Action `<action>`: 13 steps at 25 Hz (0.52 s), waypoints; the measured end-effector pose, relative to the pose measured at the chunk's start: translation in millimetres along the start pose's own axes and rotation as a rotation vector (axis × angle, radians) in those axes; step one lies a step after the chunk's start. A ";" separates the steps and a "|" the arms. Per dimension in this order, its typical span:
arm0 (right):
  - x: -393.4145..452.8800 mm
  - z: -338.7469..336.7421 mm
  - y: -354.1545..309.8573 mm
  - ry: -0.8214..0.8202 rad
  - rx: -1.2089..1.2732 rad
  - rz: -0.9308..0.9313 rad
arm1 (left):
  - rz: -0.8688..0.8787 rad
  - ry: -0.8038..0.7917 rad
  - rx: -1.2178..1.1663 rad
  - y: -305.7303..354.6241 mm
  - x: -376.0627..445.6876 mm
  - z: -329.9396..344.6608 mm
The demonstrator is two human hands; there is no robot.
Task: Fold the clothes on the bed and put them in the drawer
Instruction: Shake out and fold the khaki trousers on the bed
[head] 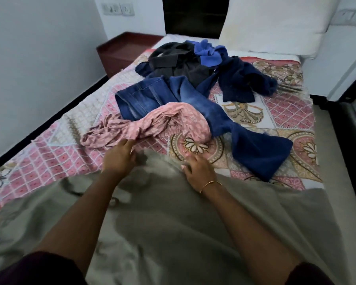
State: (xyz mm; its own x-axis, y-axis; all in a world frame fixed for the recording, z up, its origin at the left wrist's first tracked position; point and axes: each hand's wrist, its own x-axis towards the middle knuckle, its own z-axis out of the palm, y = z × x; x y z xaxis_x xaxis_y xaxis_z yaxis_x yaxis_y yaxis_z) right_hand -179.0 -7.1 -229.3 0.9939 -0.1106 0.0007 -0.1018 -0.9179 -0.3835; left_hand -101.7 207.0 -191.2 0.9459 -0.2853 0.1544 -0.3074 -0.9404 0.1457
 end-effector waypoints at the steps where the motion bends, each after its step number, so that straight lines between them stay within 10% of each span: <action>1: -4.8 2.5 -4.7 -0.056 0.012 0.000 | -0.032 0.019 0.011 -13.0 -12.7 -6.4; 7: -2.4 12.5 -67.0 0.025 -0.015 0.049 | -0.460 0.122 0.158 -139.2 -125.5 -45.4; 13: -21.8 63.0 -177.0 0.042 -0.029 -0.317 | -0.946 0.085 -0.192 -208.0 -220.1 -38.6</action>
State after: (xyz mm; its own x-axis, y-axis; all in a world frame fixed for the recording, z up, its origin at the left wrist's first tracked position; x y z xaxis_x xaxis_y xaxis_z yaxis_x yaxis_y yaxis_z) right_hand -179.9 181.7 -219.6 0.9736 0.1677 0.1548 0.2112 -0.9194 -0.3319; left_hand -250.0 472.5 -217.8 0.8027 0.5950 -0.0398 0.5581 -0.7260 0.4018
